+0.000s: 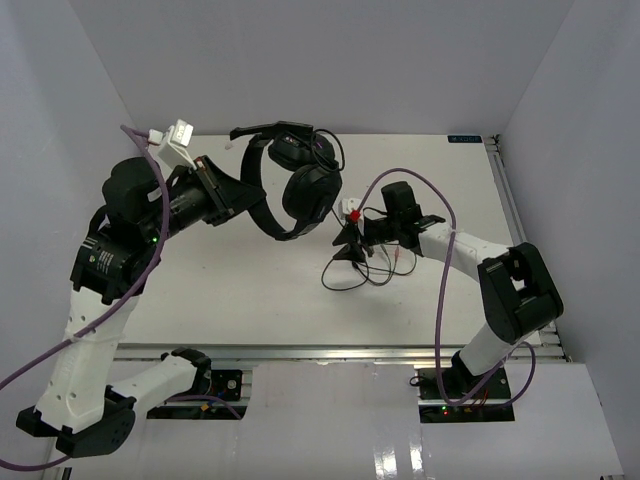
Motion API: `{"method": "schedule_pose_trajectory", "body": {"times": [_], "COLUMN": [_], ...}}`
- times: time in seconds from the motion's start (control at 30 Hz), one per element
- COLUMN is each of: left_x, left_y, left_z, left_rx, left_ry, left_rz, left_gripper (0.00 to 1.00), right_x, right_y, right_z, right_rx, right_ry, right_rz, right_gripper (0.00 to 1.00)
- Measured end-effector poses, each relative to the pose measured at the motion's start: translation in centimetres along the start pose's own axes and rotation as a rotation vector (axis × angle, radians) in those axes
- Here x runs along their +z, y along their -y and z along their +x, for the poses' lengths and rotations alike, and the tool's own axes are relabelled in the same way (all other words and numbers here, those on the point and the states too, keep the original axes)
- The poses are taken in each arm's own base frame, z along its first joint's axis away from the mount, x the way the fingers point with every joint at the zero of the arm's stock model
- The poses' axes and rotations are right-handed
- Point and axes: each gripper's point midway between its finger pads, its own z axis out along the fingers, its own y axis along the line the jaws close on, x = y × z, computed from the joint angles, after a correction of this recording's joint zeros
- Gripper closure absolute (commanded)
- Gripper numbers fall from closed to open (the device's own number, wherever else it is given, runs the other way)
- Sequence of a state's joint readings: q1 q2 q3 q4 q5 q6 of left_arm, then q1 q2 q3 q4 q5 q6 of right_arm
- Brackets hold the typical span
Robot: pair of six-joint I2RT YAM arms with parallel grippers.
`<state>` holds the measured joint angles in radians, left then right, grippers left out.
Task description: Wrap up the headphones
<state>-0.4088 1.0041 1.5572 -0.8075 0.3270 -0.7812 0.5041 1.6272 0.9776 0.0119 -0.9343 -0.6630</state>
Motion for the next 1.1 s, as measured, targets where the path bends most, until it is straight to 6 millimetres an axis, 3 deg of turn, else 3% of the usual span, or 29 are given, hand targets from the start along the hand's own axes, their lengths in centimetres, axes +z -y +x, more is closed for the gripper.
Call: {"method": "schedule_pose_trajectory", "body": {"times": [0.17, 0.47, 0.53, 0.7, 0.93, 1.1], "left_x": [-0.7, -1.1, -1.1, -1.4, -1.5, 0.1], "left_y": [0.8, 0.6, 0.6, 0.8, 0.9, -0.3], "left_z": [-1.2, -2.1, -2.1, -2.1, -2.4, -2.7], "left_rx": [-0.003, -0.016, -0.018, -0.025, -0.054, -0.122], "left_ry": [0.053, 0.1, 0.101, 0.106, 0.131, 0.179], "left_rz": [0.001, -0.023, -0.022, -0.016, -0.01, -0.015], "left_gripper": [1.0, 1.0, 1.0, 1.0, 1.0, 1.0], "right_x": [-0.5, -2.2, -2.4, -2.8, -3.2, -3.6], "right_y": [-0.5, -1.9, -2.3, -3.1, -4.2, -5.2], "right_z": [-1.0, -3.9, -4.2, -4.1, -3.8, -4.6], "right_rx": [-0.027, -0.106, -0.114, -0.107, -0.074, -0.105], "right_ry": [0.021, 0.059, 0.062, 0.054, 0.028, -0.04], "right_rz": [0.002, 0.016, 0.01, -0.009, -0.019, 0.053], "right_gripper": [0.62, 0.57, 0.61, 0.92, 0.92, 0.92]}}
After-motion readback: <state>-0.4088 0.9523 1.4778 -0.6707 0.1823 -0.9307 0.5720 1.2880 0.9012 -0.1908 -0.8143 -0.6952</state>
